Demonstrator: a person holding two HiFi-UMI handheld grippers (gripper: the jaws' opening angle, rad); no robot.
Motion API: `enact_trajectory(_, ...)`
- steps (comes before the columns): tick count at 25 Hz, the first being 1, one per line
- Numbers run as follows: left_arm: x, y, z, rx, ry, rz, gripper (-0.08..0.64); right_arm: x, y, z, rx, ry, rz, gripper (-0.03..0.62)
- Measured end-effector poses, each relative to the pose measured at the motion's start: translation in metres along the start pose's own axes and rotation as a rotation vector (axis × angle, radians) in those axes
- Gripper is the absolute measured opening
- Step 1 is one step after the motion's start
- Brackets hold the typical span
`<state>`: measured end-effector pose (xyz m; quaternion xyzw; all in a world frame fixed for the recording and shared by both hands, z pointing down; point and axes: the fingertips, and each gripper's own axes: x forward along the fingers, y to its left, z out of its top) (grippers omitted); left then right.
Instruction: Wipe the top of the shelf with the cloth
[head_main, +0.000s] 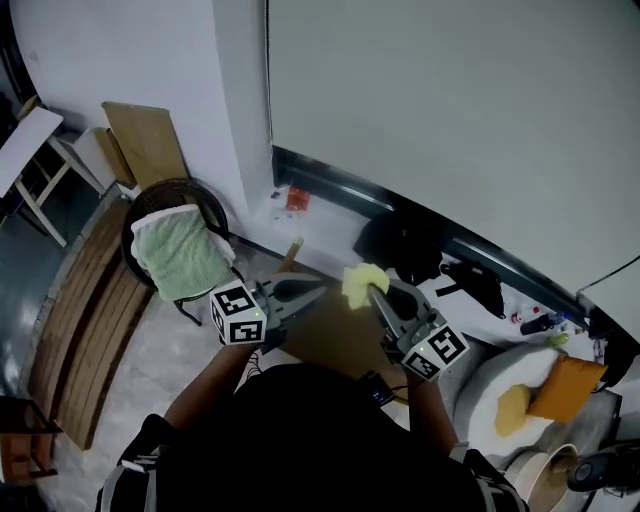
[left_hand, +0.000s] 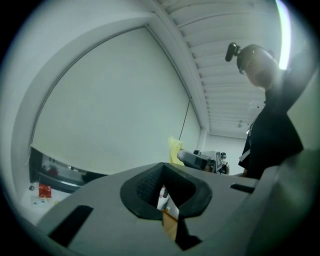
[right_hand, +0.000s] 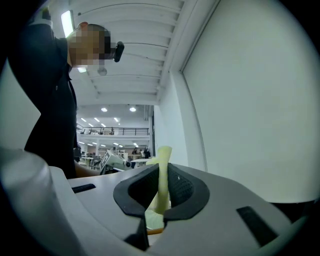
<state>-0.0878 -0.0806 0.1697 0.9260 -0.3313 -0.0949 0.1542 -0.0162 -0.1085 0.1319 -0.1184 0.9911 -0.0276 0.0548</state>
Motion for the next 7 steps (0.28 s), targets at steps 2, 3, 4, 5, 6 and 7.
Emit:
enact_trajectory(2, -0.014, 0.003, 0.004, -0.015, -0.008, -0.001, 0.011, 0.012, 0.003, 0.001, -0.001, 0.005, 0.013, 0.043)
enact_trajectory(3, -0.020, 0.003, 0.007, -0.022, -0.011, -0.012, 0.011, 0.017, 0.005, 0.003, -0.003, 0.004, 0.016, 0.043)
enact_trajectory(4, -0.025, 0.003, 0.009, -0.027, -0.011, -0.024, 0.011, 0.021, 0.006, 0.004, -0.005, 0.003, 0.018, 0.043)
enact_trajectory(5, -0.031, 0.003, 0.010, -0.031, -0.008, -0.036, 0.011, 0.026, 0.007, 0.004, -0.006, 0.002, 0.018, 0.043)
enact_trajectory(6, -0.036, 0.003, 0.012, -0.034, -0.005, -0.046, 0.011, 0.031, 0.008, 0.004, -0.006, 0.001, 0.017, 0.043)
enact_trajectory(7, -0.041, 0.004, 0.013, -0.036, -0.002, -0.055, 0.011, 0.036, 0.009, 0.003, -0.005, 0.001, 0.016, 0.043)
